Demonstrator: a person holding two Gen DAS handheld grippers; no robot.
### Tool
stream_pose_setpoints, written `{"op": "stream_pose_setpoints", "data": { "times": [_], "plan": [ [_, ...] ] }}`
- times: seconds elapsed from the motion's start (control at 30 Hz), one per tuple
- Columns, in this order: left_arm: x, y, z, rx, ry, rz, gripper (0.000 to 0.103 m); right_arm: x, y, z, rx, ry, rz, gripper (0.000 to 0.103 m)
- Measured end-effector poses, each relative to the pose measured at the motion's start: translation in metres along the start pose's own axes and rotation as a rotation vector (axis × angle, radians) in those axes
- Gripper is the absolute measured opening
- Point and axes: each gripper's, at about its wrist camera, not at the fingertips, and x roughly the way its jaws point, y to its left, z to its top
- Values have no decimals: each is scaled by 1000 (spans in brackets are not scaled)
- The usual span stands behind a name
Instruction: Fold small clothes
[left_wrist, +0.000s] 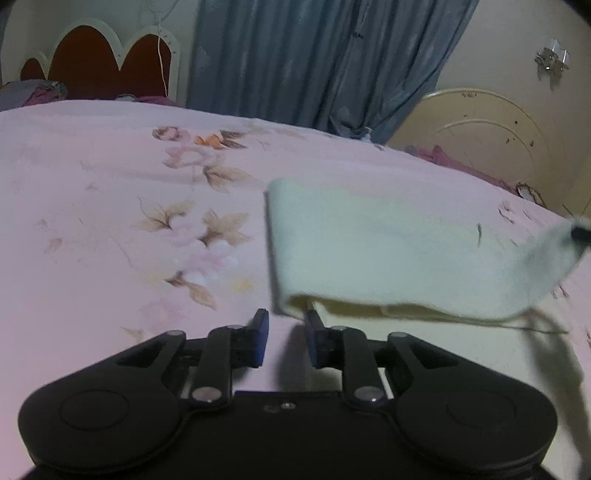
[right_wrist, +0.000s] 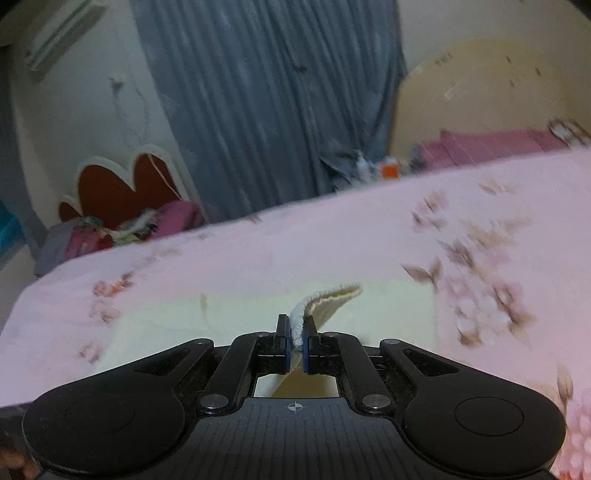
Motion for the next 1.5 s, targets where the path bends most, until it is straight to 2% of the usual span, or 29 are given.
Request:
{"op": "stream_pose_setpoints", "data": {
  "times": [0.1,0.17,0.27,0.33,0.37,0.47,0.53,0.67,0.77,0.87,0.97,1.07,1.1,1.13,1.2,1.27,1.33,1.5],
  "plan": [
    [1,-6,0,18,-17,28,21,-6,16,24,-36,-29,35,5],
    [13,-7,1,36,25,53,16,-16,27,39,-70,-72,50,5],
    [15,-1,2,15,21,39,16,-49,38,60,-79,-198,108,5],
    [12,0,0,1,4,32,16,-75,42,65,-105,-315,135,5],
    [12,0,-2,-3,4,32,16,-74,39,61,-116,-315,98,5],
    [10,0,-3,-20,1,30,13,-28,9,34,-60,-102,19,5],
    [5,0,-2,-27,-17,24,13,-2,-5,7,-76,-4,-37,5],
    [-3,3,2,-52,-51,26,18,21,-22,-22,-19,89,-65,5],
    [0,-4,4,-26,-28,9,22,21,-24,-24,-13,91,-61,5],
    [8,-13,4,-20,3,-8,23,11,-19,-12,-27,55,-42,5],
    [15,-20,2,-7,12,21,27,-16,-11,6,-26,-65,-7,5],
    [18,-19,0,1,14,34,25,-35,-14,10,-53,-150,-54,5],
    [18,-20,0,8,17,35,24,-29,-21,7,-53,-125,-81,5],
    [18,-20,1,5,34,24,23,-17,-29,2,-50,-63,-108,5],
    [18,-19,2,-2,41,16,23,-1,-42,-8,-12,19,-106,5],
    [14,-17,5,-14,42,13,19,-1,-40,-12,-16,23,-91,5],
    [4,-19,10,-16,9,9,19,0,-35,-12,-22,25,-75,5],
    [4,-29,15,-10,21,-12,28,0,-23,-7,-44,3,-53,5]
  ]
}}
